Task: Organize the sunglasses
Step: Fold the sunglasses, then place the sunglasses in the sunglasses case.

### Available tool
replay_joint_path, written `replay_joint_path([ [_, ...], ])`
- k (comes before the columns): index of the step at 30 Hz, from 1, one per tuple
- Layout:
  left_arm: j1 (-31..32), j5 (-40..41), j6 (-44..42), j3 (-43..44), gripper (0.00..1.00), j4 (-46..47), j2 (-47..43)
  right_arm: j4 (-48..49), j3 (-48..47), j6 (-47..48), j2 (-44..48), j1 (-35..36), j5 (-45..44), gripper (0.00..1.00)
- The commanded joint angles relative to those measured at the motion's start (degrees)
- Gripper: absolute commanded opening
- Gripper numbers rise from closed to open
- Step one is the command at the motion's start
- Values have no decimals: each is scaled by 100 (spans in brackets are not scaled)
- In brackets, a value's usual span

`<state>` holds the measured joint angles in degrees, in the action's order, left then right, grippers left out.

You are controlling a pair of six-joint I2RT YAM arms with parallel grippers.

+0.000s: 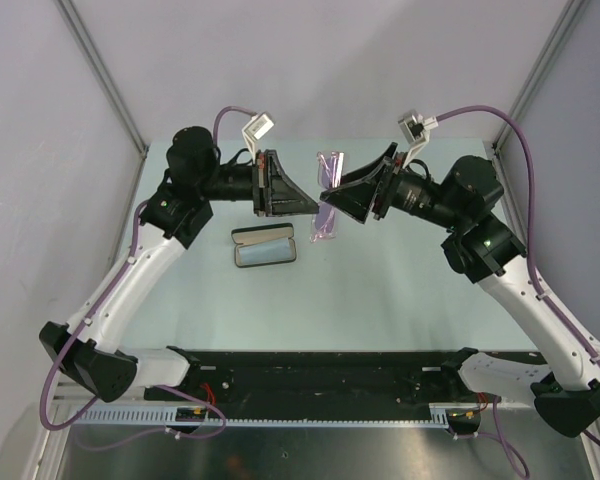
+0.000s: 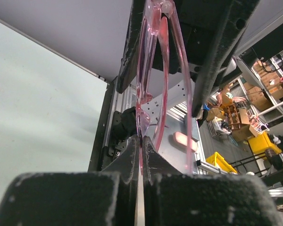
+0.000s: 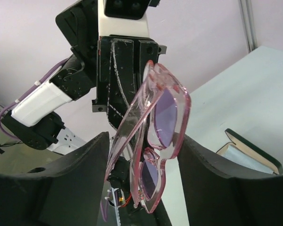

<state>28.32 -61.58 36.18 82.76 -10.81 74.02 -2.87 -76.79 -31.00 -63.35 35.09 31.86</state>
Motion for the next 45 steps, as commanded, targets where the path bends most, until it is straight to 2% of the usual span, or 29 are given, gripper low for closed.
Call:
replay_joint_path([
  [1, -19, -222, 231, 267, 0, 184, -133, 15, -20, 138, -28, 33, -197, 53],
  [4, -19, -266, 310, 284, 0, 193, -116, 6, -20, 182, -28, 24, -241, 45],
  [6, -19, -302, 328, 276, 0, 193, -107, -20, -20, 165, -46, 33, -338, 46],
  [9, -19, -276, 363, 249, 1, 193, -80, -108, -20, 156, -2, 24, -478, 69],
  [10, -19, -232, 372, 249, 0, 193, -72, -143, -20, 173, 33, 41, -513, 80],
  [13, -37, -153, 363, 240, 1, 193, -45, -108, -20, 200, 121, 33, -584, 89],
  [16, -89, -12, 372, 267, 0, 184, -28, -178, -20, 148, 253, -20, -786, 90],
  [21, -230, 199, 407, 328, 1, 193, 42, -381, 50, -72, 621, -327, -1585, 86],
  [24, -274, 252, 416, 276, 1, 193, 95, -144, 191, -55, 886, -406, -1692, 86],
  [26, -274, 226, 495, 258, 1, 193, 165, -178, 191, -99, 851, -468, -1595, 84],
  [34, -274, 225, 477, 346, 0, 184, 78, -583, 191, -178, 254, -512, -1147, 61],
  [37, -274, 252, 477, 293, 1, 184, 69, -460, 191, -231, 139, -573, -1077, 56],
  [45, -274, 304, 477, 232, 0, 184, 43, 155, 191, -196, 25, -539, -514, 56],
])
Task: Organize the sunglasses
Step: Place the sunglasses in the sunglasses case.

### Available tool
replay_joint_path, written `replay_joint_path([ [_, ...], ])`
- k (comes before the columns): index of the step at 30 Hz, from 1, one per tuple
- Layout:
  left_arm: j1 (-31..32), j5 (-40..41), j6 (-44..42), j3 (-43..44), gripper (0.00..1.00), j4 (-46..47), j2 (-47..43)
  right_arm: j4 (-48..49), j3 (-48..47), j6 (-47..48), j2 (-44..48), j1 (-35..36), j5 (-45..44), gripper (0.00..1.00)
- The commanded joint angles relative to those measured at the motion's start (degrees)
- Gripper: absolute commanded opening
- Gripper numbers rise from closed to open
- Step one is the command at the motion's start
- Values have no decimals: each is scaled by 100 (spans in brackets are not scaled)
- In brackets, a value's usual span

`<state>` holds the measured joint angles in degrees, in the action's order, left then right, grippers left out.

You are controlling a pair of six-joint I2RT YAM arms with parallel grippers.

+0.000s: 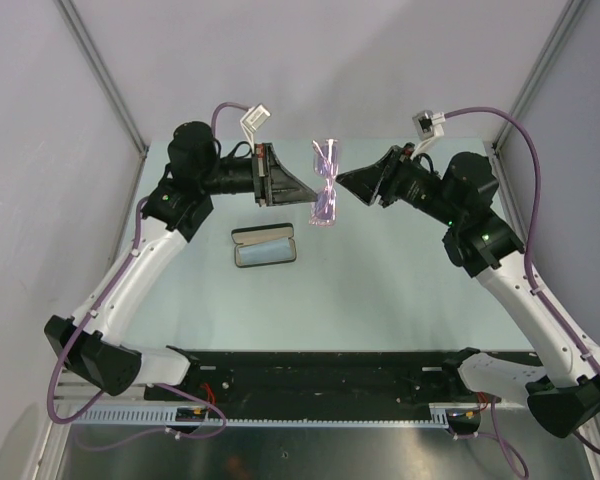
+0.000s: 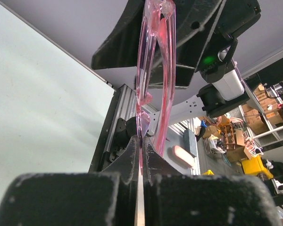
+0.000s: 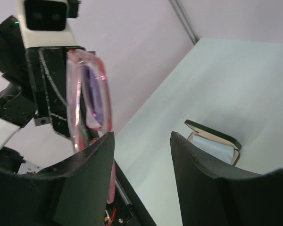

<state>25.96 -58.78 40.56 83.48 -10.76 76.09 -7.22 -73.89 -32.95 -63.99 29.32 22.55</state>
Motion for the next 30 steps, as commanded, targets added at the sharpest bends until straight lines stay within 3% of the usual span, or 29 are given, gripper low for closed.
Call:
replay_joint_path([
  [1, -38, 68, 40, 142, 0, 189, -156, 599, -100, 8, 105, 47, 435, 56],
  [19, -29, -98, 110, 160, 0, 189, -130, 1038, -100, 35, -175, 118, 865, 47],
  [30, 6, -116, 146, 133, 0, 215, -139, 1258, -100, -220, -386, 109, 1173, 25],
])
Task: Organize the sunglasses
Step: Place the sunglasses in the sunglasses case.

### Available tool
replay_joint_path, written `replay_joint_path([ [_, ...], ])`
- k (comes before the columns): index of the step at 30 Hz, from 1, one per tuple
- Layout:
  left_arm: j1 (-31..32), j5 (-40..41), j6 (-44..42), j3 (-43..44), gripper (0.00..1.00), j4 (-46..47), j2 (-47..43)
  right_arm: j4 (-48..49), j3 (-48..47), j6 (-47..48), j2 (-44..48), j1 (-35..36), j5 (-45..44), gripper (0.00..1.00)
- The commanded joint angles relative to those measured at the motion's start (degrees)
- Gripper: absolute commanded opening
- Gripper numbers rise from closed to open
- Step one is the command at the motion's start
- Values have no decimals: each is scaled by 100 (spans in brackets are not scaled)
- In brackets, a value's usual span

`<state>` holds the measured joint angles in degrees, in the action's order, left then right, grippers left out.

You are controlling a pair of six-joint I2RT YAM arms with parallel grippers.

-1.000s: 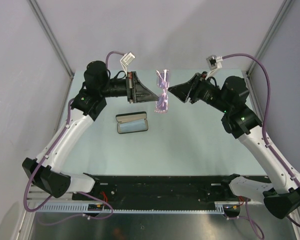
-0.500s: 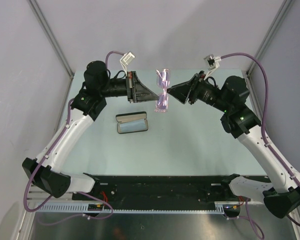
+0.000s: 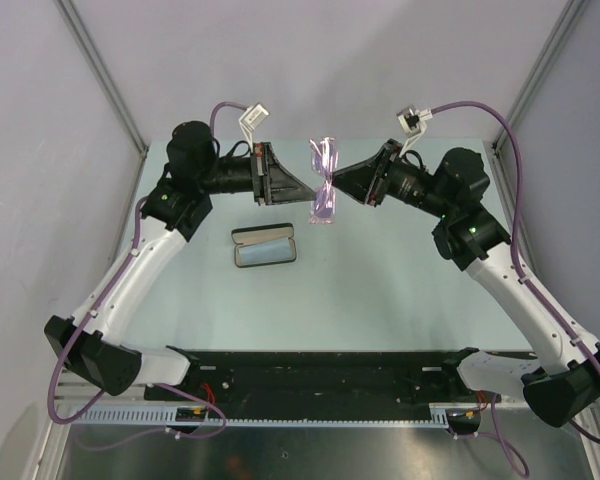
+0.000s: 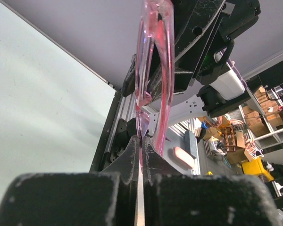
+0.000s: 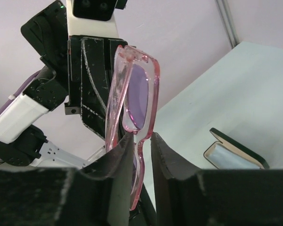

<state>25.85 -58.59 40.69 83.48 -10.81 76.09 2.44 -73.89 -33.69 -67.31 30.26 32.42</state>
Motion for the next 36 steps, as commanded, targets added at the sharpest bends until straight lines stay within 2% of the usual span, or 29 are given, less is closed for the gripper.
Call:
replay_joint_path([
  [1, 17, -127, 133, 124, 0, 219, -147, 319, -100, -146, -63, 24, 237, 24],
  [3, 17, -144, 141, 124, 0, 219, -139, 371, -100, -207, -72, 15, 395, 26],
  [6, 17, -153, 150, 142, 0, 246, -156, 389, -100, -296, -107, -3, 554, 42],
  [10, 26, -135, 159, 151, 0, 263, -191, 372, -100, -366, -125, -11, 554, 44],
  [11, 26, -135, 176, 151, 0, 263, -200, 363, -100, -366, -125, -11, 528, 40],
  [12, 17, -135, 176, 133, 0, 281, -200, 363, -100, -375, -116, -11, 493, 32],
  [14, 26, -109, 185, 107, 0, 281, -200, 371, -100, -384, -116, -20, 484, 25],
  [15, 17, -109, 185, 89, 0, 290, -200, 372, -100, -375, -116, -29, 441, 17],
  [20, 26, -30, 238, 63, 1, 299, -157, 310, -100, -357, -54, -47, 361, 6],
  [22, 26, -39, 264, 54, 5, 290, -121, 293, -100, -340, -19, -64, 309, 0],
  [24, 17, -4, 264, 45, 28, 299, -104, 275, -100, -314, -2, -82, 264, 0],
  [25, 26, 5, 247, 45, 32, 299, -104, 257, -100, -305, 16, -90, 238, 0],
  [27, 8, 101, 168, 37, 53, 299, -121, 222, -100, -252, 51, -99, 185, 0],
  [29, -53, 181, 89, 28, 70, 290, -156, 126, -100, -208, 104, -108, 89, 0],
  [32, -264, 269, 1, -25, 82, 299, -174, -94, -100, -129, 200, -187, -147, 0],
  [36, -825, 672, -402, -585, 90, 299, -297, -638, -100, 55, 297, -284, -535, 0],
])
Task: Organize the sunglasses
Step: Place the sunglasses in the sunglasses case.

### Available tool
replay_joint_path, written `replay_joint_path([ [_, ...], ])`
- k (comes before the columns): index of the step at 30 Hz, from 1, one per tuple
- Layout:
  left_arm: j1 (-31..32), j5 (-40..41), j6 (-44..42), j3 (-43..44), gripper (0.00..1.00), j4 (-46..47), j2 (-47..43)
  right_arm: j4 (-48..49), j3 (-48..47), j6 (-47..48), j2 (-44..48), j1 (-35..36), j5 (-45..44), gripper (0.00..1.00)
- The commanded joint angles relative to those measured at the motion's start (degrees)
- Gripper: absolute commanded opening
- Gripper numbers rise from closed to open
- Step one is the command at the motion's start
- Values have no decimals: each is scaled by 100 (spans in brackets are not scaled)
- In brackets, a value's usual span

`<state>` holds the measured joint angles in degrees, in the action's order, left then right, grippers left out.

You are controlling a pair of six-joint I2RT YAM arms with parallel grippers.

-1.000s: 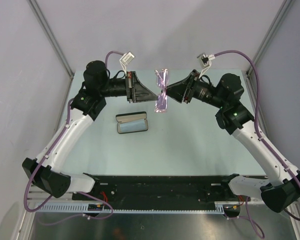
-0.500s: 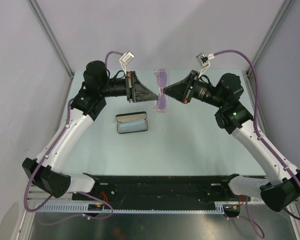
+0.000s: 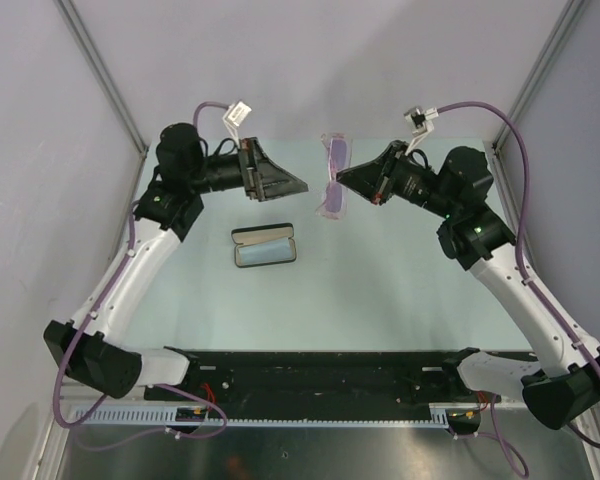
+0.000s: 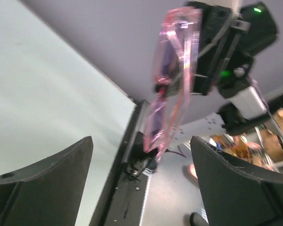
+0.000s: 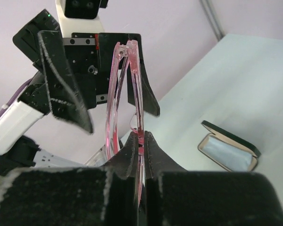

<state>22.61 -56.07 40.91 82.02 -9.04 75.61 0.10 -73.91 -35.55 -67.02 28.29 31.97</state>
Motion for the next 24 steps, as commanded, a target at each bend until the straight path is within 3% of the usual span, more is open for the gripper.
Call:
replay_joint_path([
  [1, -825, 796, -539, -606, 93, 104, -284, -632, -97, 381, 269, -96, -577, 0],
  [6, -1951, 2502, -575, -1826, 97, -45, -328, -1353, -97, 637, 330, -122, -946, 0],
  [7, -2058, 3244, -618, -1986, 98, -63, -328, -1415, -97, 707, 330, -122, -1025, 0],
  [12, -2156, 5042, -936, -2532, 97, -440, -232, -1548, -10, 821, 392, -192, -1166, 0],
  [15, -2191, 5501, -646, -2577, 83, -704, 14, -1539, 52, 822, 374, -272, -1114, 0],
  [16, -2191, 5572, -532, -2568, 71, -731, 215, -1548, 69, 822, 340, -280, -1087, 0],
  [18, -2208, 5853, -382, -2533, 62, -757, 462, -1513, 105, 822, 339, -324, -1061, 0],
  [22, -2235, 5660, -329, -2217, 34, -766, 1253, -1486, 140, 874, 269, -386, -1061, 0],
  [24, -2235, 5336, -276, -2076, 26, -766, 1596, -1504, 131, 900, 251, -430, -1061, 0],
])
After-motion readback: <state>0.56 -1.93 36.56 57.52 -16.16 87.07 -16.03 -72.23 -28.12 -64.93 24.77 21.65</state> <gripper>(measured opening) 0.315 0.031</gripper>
